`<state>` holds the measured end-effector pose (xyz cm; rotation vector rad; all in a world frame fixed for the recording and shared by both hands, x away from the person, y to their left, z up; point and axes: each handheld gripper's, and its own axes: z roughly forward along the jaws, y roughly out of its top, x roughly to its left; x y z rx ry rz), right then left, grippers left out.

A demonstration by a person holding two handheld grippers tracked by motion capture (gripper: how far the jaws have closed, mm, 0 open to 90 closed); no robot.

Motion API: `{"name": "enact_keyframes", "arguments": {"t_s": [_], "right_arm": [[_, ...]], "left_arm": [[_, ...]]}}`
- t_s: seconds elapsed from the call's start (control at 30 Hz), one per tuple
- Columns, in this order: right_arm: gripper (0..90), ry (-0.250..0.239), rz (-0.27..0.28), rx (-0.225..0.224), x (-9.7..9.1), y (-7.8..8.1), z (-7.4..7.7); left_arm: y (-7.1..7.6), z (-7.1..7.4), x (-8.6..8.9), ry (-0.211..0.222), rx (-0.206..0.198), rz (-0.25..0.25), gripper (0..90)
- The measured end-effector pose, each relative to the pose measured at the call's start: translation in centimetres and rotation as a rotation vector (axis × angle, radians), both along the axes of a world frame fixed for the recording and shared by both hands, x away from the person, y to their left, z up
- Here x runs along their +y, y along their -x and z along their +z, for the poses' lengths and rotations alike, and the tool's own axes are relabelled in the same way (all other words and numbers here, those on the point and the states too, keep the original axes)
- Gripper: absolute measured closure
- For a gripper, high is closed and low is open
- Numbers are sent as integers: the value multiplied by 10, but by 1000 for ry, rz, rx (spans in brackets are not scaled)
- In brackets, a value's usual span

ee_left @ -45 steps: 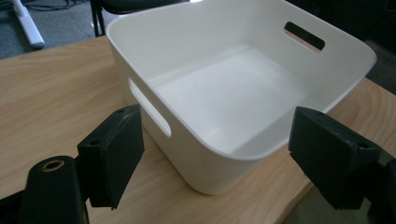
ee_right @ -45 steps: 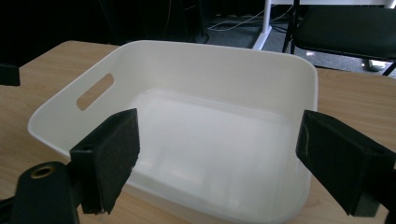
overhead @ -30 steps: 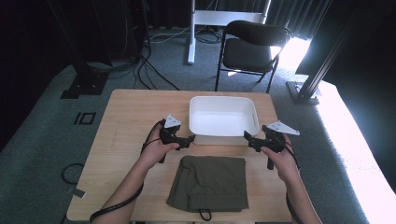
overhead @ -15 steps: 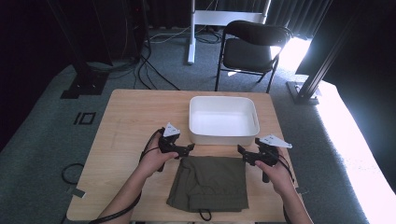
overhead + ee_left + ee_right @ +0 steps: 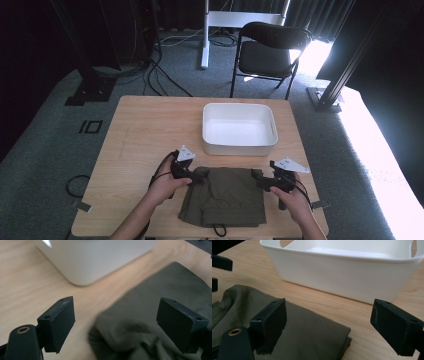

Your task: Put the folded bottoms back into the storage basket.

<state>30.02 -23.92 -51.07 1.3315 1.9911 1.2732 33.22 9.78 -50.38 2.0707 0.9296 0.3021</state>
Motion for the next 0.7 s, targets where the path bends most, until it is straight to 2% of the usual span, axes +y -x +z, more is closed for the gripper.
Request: {"name": "enact_keyframes", "arguments": {"t_s": [0.17, 0.27, 0.37, 0.43, 0.57, 0.7], "right_arm": [[135, 10, 15, 13, 4, 15, -7], [135, 25, 18, 25, 7, 21, -14], [135, 25, 23, 40, 8, 27, -20], [134, 23, 21, 44, 9, 28, -22], [134, 25, 20, 77, 9, 38, -31], [131, 44, 12, 96, 9, 41, -38]], "left_arm": [[17, -9, -2, -23, 24, -37, 165], [25, -13, -1, -42, 31, -28, 160], [34, -18, 2, -31, 58, -20, 160], [34, -18, 2, -31, 58, -20, 160], [46, -35, 4, -26, 117, 9, 160], [49, -42, 4, -31, 123, 19, 160]]}}
